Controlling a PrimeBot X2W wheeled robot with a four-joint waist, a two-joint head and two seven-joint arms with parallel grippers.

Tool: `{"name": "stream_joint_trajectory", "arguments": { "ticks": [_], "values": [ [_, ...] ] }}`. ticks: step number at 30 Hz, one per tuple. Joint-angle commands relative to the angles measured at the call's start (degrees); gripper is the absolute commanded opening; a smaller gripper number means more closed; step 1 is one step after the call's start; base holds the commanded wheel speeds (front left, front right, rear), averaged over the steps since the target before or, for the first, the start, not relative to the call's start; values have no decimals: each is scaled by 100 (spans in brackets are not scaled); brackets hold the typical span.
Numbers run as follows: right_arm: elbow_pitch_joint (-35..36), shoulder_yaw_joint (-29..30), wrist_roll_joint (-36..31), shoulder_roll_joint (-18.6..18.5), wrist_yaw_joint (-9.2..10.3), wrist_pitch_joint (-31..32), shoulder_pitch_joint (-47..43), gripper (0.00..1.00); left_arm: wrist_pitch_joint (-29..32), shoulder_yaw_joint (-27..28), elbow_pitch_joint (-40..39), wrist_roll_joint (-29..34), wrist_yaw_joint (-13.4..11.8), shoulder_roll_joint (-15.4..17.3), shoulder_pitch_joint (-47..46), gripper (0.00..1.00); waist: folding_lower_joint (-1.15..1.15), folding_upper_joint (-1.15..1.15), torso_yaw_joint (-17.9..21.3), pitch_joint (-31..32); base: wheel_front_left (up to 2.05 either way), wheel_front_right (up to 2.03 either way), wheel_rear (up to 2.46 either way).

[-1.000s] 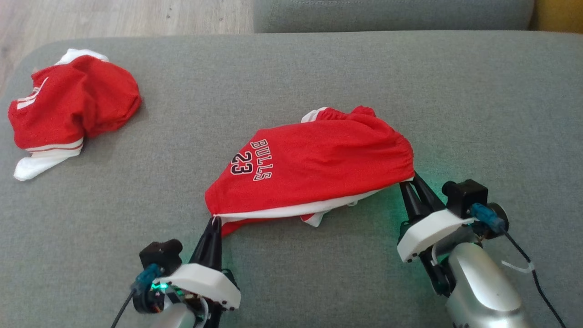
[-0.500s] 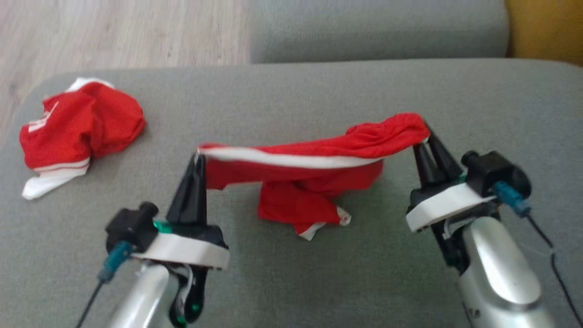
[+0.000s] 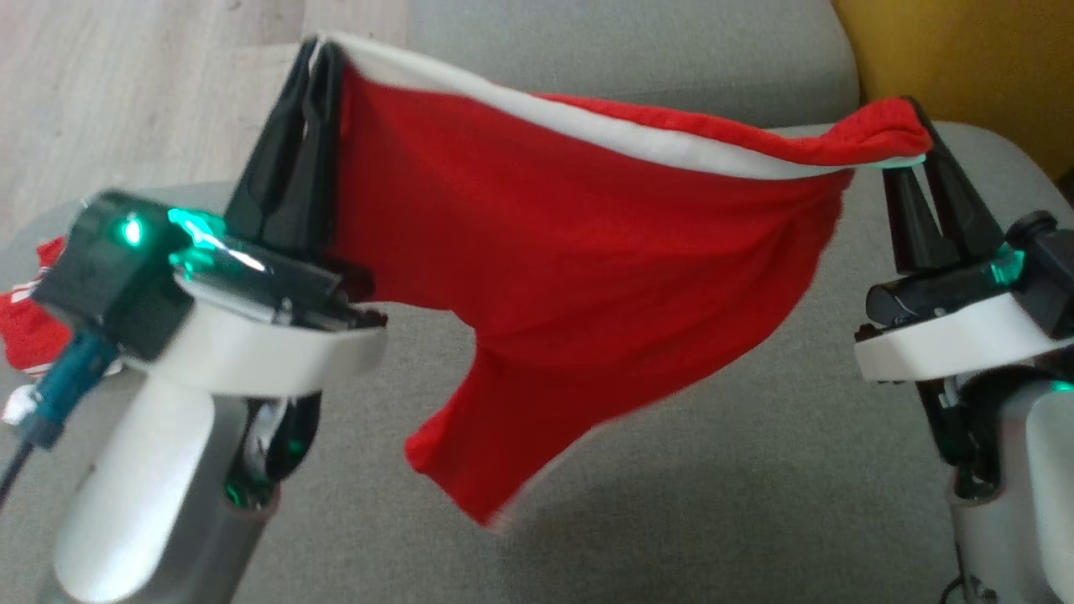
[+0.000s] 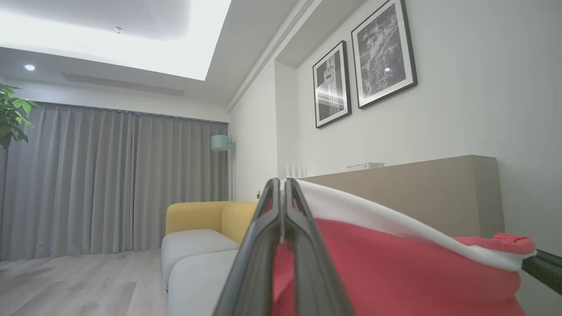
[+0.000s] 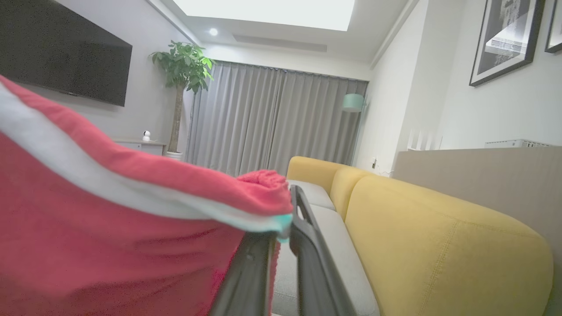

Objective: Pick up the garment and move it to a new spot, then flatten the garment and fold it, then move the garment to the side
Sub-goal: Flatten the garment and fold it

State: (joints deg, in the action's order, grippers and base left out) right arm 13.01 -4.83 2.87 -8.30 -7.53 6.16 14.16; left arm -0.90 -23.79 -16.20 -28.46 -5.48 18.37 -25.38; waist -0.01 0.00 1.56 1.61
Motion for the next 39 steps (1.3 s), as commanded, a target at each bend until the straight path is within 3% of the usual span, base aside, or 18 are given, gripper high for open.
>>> {"name": "stream_joint_trajectory", "arguments": {
  "ticks": [1, 6, 12, 18, 24, 30, 39],
  "values": [
    [239, -96, 6, -51, 4, 82, 183, 0, 66, 289, -168, 46, 3, 208, -359, 0, 1, 0, 42, -54, 0, 0, 0],
    [290, -190, 83, -138, 4, 519, 487, 0, 403, 247, 76, -35, 165, 258, -922, 0, 1, 0, 173, -463, 0, 0, 0],
    [-812, -488, 202, -231, 4, 621, 1892, 0, 590, 263, 1027, -12, 522, 336, -2091, 0, 1, 0, 371, -1313, 0, 0, 0],
    [-2153, -222, -153, 85, 4, 192, 3606, 0, 238, 370, 2100, 250, 765, 297, -3577, 0, 1, 0, 444, -1979, 0, 0, 0],
    [-3067, 155, -689, 379, 4, -398, 4418, 0, -278, 329, 2791, 448, 886, 150, -4414, 0, 1, 0, 385, -2342, 0, 0, 0],
    [-3603, 153, -879, 512, 4, -823, 4225, 0, -628, 154, 2962, 340, 930, -92, -3994, 0, 1, 0, 260, -2790, 0, 0, 0],
    [-3895, 136, -792, 540, 4, -1479, 2850, 0, -1230, 129, 2402, 94, 684, -146, -1953, 0, 1, 0, 163, -2790, 0, 0, 0]
  ]
}}
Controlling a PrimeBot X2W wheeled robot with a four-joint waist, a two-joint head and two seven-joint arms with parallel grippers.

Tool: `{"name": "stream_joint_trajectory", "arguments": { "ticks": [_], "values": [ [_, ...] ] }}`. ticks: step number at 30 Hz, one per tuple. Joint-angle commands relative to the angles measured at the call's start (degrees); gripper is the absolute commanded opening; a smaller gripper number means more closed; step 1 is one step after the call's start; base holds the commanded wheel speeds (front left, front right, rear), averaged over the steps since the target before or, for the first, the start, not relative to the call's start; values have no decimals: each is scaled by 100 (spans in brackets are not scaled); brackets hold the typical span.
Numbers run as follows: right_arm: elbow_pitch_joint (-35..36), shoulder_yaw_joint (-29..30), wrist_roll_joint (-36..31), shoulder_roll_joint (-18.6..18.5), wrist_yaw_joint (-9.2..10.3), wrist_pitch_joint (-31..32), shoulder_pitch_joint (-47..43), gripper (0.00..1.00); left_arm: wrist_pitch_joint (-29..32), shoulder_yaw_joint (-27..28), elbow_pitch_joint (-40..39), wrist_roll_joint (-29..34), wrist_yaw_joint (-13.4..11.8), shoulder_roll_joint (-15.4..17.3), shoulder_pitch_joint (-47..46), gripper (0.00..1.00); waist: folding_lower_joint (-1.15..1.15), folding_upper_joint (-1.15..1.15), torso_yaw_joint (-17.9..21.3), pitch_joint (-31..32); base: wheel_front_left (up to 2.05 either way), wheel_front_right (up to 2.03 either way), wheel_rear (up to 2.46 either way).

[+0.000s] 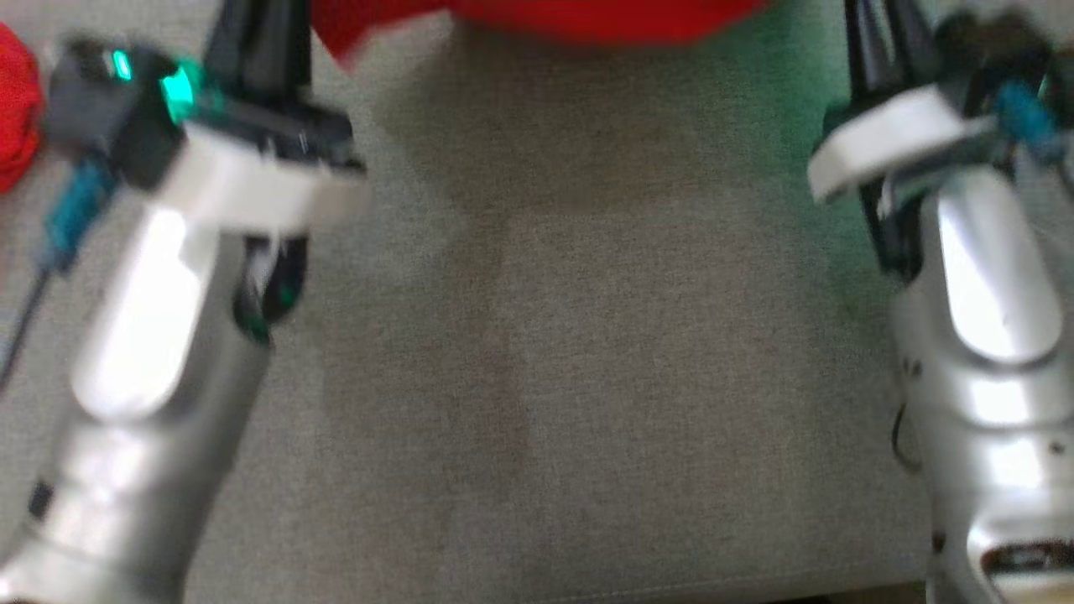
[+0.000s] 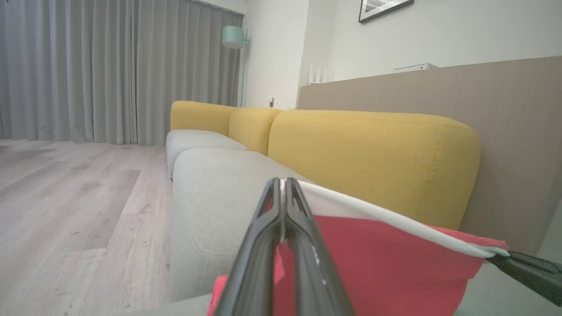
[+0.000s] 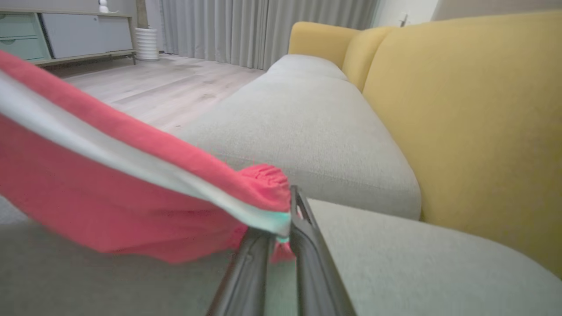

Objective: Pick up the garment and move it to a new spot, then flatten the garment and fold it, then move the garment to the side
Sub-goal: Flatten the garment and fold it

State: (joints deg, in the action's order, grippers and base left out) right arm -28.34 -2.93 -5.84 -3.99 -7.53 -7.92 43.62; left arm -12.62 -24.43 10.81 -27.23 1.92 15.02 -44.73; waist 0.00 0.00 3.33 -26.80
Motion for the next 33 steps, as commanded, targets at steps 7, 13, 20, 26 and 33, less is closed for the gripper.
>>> {"name": "stream_joint_trajectory", "arguments": {
  "ticks": [7, 13, 20, 26, 33],
  "values": [
    [661, -140, 287, 110, 4, -223, -1124, 0, -192, 238, -928, -68, -289, 178, 1319, 0, 0, 0, -33, 403, 0, 0, 0],
    [1434, -146, 374, 111, 4, -198, -2329, 0, -227, 153, -1613, -11, -470, 104, 2580, 0, 0, 0, -99, 1085, 0, 0, 0],
    [2661, 106, 383, 111, 4, 172, -3896, 0, -174, -66, -2522, 18, -709, 153, 3808, 0, 0, 0, -246, 1905, 0, 0, 0],
    [3589, 93, 416, 111, 4, 771, -4919, 0, 151, -140, -3115, 47, -945, 378, 4431, 0, 0, 0, -169, 2065, 0, 0, 0],
    [3544, 21, 529, 111, 4, 1095, -4844, 0, 361, -180, -2579, 38, -829, 421, 4041, 0, 0, 0, -17, 1631, 0, 0, 0]
  ]
}}
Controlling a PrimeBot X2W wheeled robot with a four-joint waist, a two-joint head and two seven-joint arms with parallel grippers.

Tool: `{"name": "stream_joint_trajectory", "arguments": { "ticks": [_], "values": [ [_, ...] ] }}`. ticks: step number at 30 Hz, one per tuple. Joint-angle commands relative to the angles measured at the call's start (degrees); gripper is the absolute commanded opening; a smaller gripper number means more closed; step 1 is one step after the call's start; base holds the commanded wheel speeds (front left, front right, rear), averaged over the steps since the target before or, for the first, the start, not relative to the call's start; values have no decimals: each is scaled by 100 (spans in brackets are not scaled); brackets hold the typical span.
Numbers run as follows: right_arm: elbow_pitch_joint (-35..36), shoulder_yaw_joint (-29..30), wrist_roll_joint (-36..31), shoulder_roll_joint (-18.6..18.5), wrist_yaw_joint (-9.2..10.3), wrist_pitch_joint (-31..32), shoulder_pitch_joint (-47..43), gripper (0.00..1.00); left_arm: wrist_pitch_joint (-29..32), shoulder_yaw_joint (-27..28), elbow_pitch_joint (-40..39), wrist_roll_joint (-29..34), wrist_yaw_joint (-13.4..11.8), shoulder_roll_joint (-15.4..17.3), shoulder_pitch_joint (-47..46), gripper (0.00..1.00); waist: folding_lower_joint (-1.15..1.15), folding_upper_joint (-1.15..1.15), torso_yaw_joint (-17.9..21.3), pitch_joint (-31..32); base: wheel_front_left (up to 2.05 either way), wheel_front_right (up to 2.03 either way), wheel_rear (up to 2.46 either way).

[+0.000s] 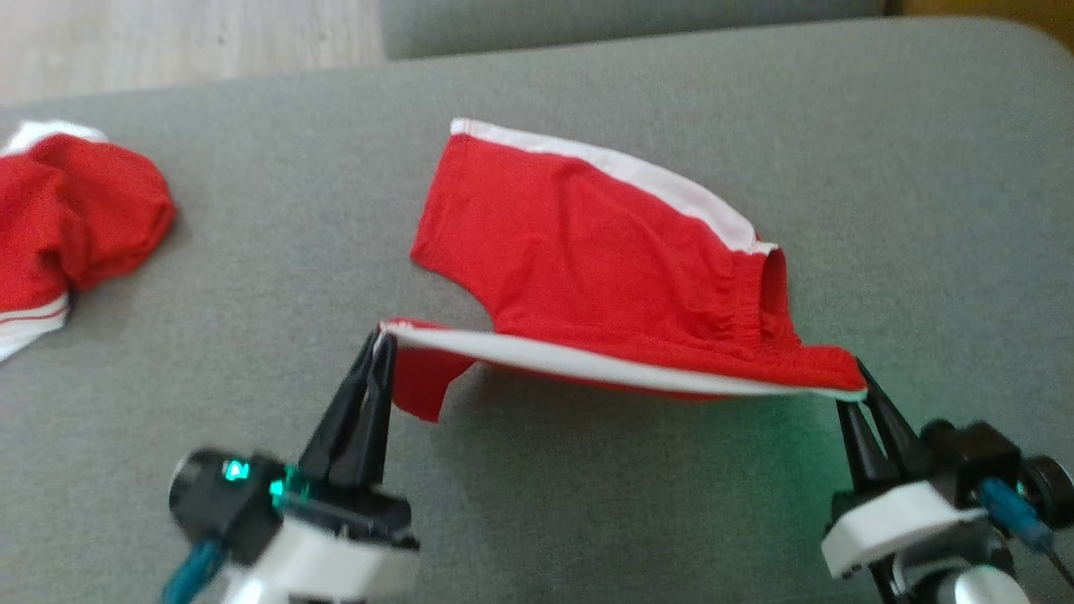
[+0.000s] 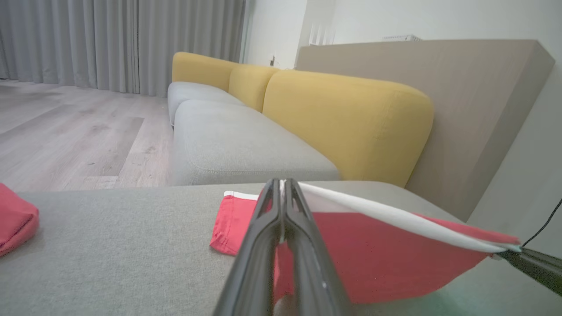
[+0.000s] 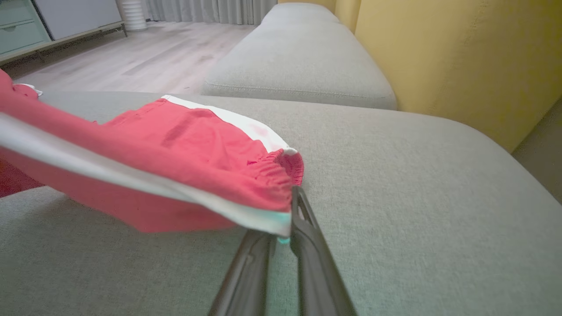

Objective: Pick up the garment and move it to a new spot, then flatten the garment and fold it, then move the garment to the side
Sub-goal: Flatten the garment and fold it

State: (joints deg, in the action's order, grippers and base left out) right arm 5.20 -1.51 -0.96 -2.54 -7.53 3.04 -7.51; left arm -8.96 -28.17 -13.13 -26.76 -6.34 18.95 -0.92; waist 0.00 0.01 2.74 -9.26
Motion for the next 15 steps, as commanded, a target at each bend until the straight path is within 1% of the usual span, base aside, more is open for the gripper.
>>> {"name": "stream_joint_trajectory", "arguments": {
  "ticks": [1, 4, 9, 11, 13, 14, 15],
  "values": [
    [124, -132, 66, -34, 4, 22, 359, 0, 9, 194, -10, 4, 49, 35, -489, 0, 0, -1, 60, -210, 0, 0, 0],
    [-123, -140, 157, -34, 4, 87, 704, 0, 10, 209, 537, 26, 226, -8, -1078, 0, 0, -1, 115, -511, 0, 0, 0],
    [-561, -72, 257, -34, 4, 163, 1428, 0, 102, 212, 1421, 128, 499, -145, -2362, 0, 0, -1, 202, -1089, 0, 0, 0],
    [-724, -87, 253, -34, 4, 150, 1716, 0, 180, 152, 1801, 284, 571, -172, -2906, 0, 0, -1, 244, -1294, 0, 0, 0],
    [-896, -100, 271, -34, 4, 136, 1992, 0, 232, 137, 2186, 315, 634, -278, -3382, 0, 0, -1, 293, -1485, 0, 0, 0],
    [-896, -100, 271, -34, 4, 136, 1992, 0, 232, 137, 2186, 315, 634, -278, -3382, 0, 0, -1, 293, -1485, 0, 0, 0],
    [-979, -104, 256, -34, 4, 137, 2123, 0, 248, 118, 2389, 348, 672, -315, -3611, 0, 0, -1, 314, -1572, 0, 0, 0]
  ]
}}
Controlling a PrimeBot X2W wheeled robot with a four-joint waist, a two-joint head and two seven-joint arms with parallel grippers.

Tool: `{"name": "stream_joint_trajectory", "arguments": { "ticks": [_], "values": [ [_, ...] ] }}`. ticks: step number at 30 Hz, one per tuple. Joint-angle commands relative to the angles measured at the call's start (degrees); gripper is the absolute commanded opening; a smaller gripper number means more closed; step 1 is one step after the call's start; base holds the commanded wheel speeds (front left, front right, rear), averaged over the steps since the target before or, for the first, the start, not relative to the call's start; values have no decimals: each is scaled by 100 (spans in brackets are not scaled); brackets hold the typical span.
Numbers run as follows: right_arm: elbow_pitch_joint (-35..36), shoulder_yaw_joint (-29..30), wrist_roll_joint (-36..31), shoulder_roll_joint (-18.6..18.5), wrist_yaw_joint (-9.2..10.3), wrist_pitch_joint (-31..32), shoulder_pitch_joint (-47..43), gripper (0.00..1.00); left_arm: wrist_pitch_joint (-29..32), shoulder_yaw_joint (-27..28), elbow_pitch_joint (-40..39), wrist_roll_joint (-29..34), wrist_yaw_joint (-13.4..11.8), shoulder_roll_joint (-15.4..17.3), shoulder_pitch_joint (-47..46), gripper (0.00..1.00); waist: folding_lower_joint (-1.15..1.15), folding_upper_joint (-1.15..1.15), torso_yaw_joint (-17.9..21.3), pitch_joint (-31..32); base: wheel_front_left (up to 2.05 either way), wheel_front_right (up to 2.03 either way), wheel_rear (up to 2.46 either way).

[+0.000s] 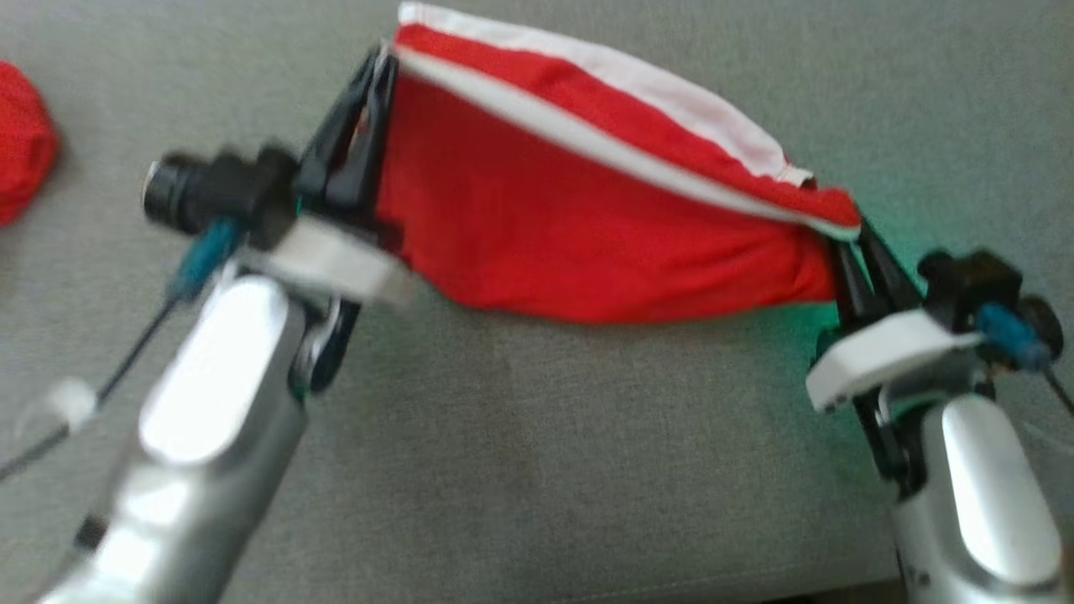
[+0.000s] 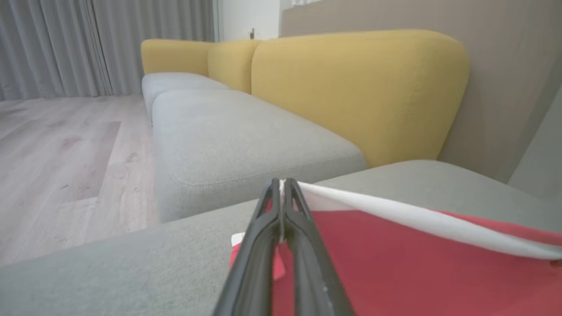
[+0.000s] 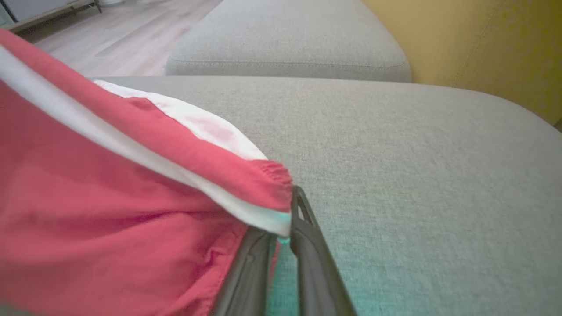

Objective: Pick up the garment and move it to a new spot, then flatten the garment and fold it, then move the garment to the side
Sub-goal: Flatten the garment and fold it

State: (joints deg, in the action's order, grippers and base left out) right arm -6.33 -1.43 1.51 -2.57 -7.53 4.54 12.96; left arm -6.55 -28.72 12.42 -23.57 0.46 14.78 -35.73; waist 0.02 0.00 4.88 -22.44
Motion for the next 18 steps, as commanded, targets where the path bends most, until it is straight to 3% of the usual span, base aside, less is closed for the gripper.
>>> {"name": "stream_joint_trajectory", "arguments": {
  "ticks": [1, 13, 16, 17, 18],
  "values": [
    [91, -125, -2, -31, 4, -15, 205, 0, 37, 156, 61, 51, 22, 62, -334, 0, -2, 0, 123, -327, 0, 0, 0],
    [-828, -418, 81, -31, 4, -167, 1282, 0, 47, 86, 2485, 164, 177, -282, -1913, 0, -2, 0, 419, -723, 0, 0, 0],
    [-958, -446, 80, -31, 4, -259, 1408, 38, -47, 62, 2882, 159, 205, -408, -2164, 0, -2, 0, 446, -746, 0, 0, 0],
    [-994, -445, 78, -31, 4, -298, 1436, 76, -88, 53, 3005, 170, 194, -444, -2237, 0, -2, 0, 450, -748, 0, 0, 0],
    [-1019, -424, 71, -31, 4, -351, 1457, 100, -138, 56, 3120, 177, 162, -480, -2298, 0, -2, 0, 454, -746, 0, 0, 0]
  ]
}}
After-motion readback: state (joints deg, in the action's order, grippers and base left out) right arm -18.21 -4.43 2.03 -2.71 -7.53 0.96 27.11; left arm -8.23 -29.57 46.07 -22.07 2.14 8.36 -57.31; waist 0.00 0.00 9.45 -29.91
